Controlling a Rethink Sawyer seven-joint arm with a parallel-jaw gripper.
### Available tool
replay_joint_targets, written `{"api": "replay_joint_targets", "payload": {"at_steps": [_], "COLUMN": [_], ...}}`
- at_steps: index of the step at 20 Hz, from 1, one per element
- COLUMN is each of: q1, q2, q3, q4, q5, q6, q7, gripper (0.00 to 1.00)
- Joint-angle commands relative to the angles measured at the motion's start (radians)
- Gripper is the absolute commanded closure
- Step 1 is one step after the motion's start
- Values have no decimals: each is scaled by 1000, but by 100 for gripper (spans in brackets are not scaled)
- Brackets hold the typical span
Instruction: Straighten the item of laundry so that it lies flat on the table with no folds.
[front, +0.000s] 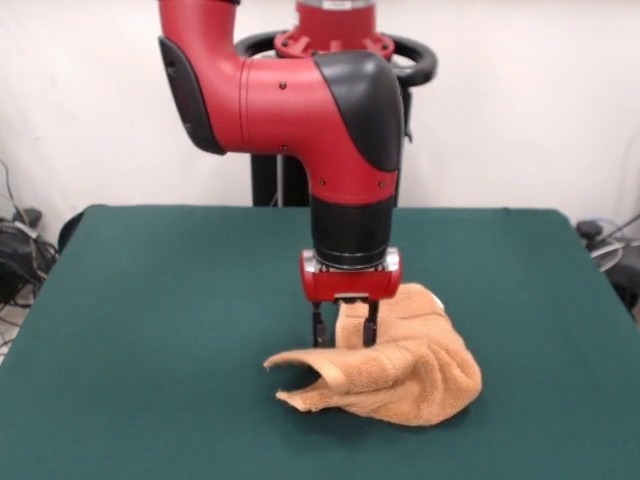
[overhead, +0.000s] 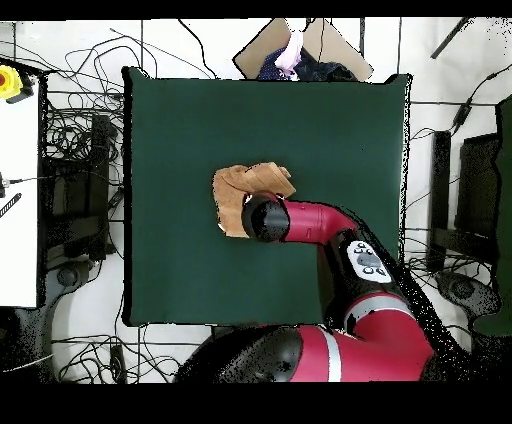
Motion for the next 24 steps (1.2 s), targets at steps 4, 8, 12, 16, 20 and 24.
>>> {"api": "replay_joint_targets", "payload": {"at_steps": [4,8,12,16,20,24], "q1": [11,16,9,2,-7,-1], "q2": [33,55,70,84,95,88], "q3": [104,99,98,99,102,96], "q4": [-20,-37,-50,-51,-34,-32], "q5": [-16,-14,-18,-23,-38,-43], "q6": [32,12,3,-17,-61,-76], "q7": [49,61,57,59,63,67], "gripper": [0,0,0,0,0,0]}}
